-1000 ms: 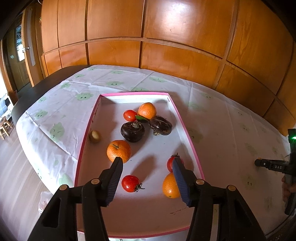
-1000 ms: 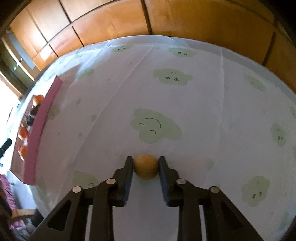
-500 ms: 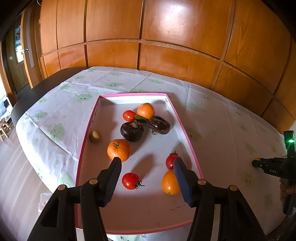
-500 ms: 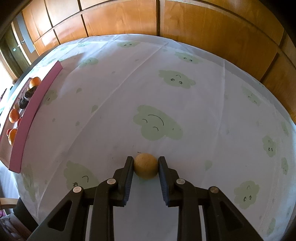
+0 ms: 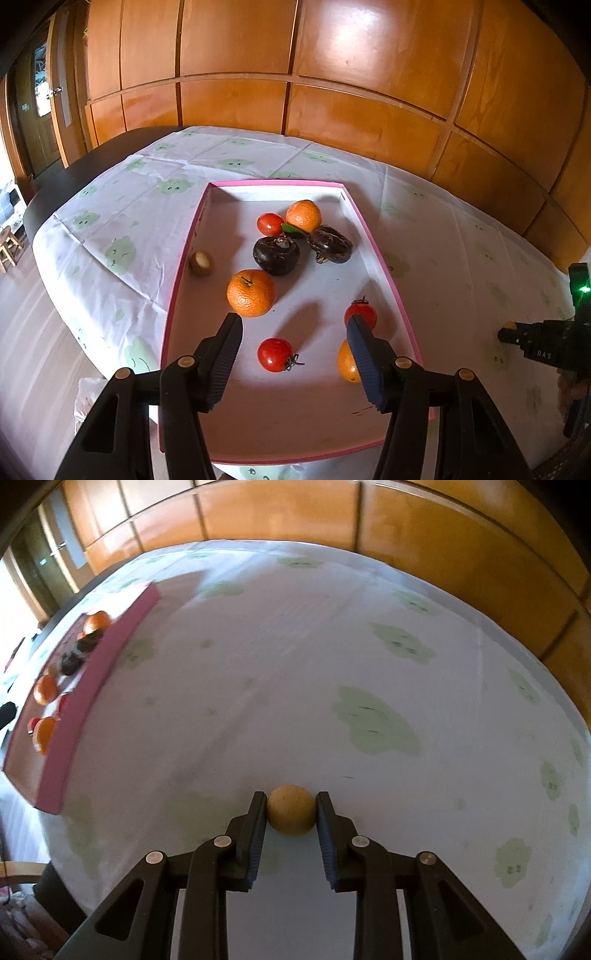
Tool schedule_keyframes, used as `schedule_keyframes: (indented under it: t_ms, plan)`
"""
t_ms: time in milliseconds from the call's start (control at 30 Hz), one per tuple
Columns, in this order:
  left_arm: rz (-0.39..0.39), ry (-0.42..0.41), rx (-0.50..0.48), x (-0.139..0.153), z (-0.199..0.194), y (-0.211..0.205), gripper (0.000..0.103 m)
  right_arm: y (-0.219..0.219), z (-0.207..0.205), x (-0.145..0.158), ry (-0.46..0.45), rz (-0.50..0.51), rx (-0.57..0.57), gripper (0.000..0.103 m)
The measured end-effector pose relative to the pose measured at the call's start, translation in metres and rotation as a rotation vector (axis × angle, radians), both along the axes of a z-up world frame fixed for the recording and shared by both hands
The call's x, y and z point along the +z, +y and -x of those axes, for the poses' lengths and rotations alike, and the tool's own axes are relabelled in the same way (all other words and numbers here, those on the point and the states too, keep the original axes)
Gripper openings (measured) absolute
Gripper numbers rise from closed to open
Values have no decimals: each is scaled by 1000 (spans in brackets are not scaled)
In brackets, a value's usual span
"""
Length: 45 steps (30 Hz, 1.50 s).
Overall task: Organize fruits
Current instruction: 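Carry the yellow fruit with the right tool into the tray and release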
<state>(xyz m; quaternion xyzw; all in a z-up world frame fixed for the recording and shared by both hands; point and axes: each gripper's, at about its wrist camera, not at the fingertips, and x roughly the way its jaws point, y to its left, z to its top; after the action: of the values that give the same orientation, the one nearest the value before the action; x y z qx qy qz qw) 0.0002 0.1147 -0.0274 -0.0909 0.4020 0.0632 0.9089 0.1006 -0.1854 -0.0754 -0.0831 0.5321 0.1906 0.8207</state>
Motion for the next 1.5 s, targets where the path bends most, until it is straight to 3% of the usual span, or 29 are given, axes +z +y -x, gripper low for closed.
schedule_keyframes:
  t_ms: [500, 867, 1133, 1500]
  plan:
    - [-2, -7, 77, 1, 7, 30, 61, 131, 12, 55, -78, -186, 211, 27]
    - [19, 8, 128, -7, 4, 48, 61, 209, -10, 38, -56, -155, 315, 27]
    - [17, 13, 139, -9, 3, 50, 61, 225, -25, 12, 5, -94, 300, 27]
    - [16, 10, 139, -9, 4, 48, 61, 212, -12, 27, -50, -143, 287, 30]
